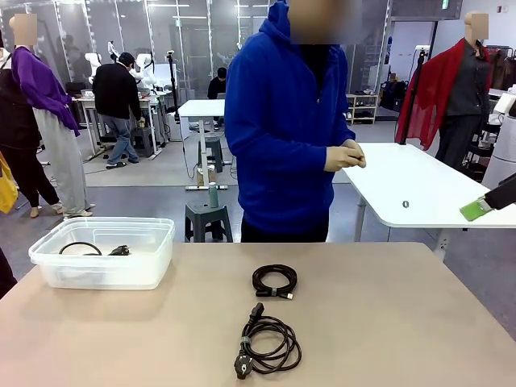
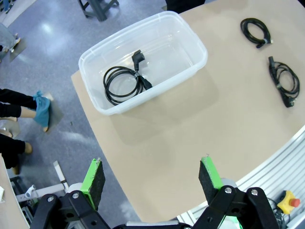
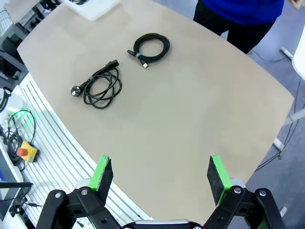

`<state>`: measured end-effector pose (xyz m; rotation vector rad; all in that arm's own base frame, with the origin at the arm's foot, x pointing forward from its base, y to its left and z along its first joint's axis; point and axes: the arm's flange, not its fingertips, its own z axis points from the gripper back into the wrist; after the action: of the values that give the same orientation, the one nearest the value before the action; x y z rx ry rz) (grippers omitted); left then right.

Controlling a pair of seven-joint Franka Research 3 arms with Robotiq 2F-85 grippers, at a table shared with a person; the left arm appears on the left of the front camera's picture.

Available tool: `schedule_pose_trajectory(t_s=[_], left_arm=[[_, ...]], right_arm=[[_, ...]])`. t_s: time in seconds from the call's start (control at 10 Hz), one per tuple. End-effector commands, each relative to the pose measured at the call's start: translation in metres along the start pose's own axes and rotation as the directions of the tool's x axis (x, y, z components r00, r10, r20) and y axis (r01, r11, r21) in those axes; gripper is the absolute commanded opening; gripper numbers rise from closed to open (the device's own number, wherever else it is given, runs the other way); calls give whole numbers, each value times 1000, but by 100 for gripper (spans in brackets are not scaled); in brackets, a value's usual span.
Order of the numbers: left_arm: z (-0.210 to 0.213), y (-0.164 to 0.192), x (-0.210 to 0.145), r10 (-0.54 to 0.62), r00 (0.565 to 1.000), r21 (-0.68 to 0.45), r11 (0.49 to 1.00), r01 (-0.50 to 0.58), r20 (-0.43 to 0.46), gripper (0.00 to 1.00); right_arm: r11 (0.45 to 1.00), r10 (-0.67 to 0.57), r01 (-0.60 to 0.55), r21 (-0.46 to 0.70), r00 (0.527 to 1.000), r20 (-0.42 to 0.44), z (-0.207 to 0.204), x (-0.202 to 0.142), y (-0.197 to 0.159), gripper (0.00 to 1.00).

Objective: Organize and store the cables.
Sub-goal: Place the Power Cable into the Organizing box.

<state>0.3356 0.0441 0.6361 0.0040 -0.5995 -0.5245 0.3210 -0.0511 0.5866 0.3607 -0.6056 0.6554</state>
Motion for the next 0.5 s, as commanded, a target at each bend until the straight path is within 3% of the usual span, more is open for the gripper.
schedule_pose_trajectory(t_s=[0.0, 0.4], left_arm=[[0, 0, -1, -8, 1000, 0, 1000, 8, 1, 100], [0, 0, -1, -8, 1000, 0, 1000, 8, 1, 100]], right_arm=[[1000, -13, 13, 4, 1000, -18, -3, 4, 0, 100], [1000, -13, 13, 4, 1000, -18, -3, 4, 0, 100]])
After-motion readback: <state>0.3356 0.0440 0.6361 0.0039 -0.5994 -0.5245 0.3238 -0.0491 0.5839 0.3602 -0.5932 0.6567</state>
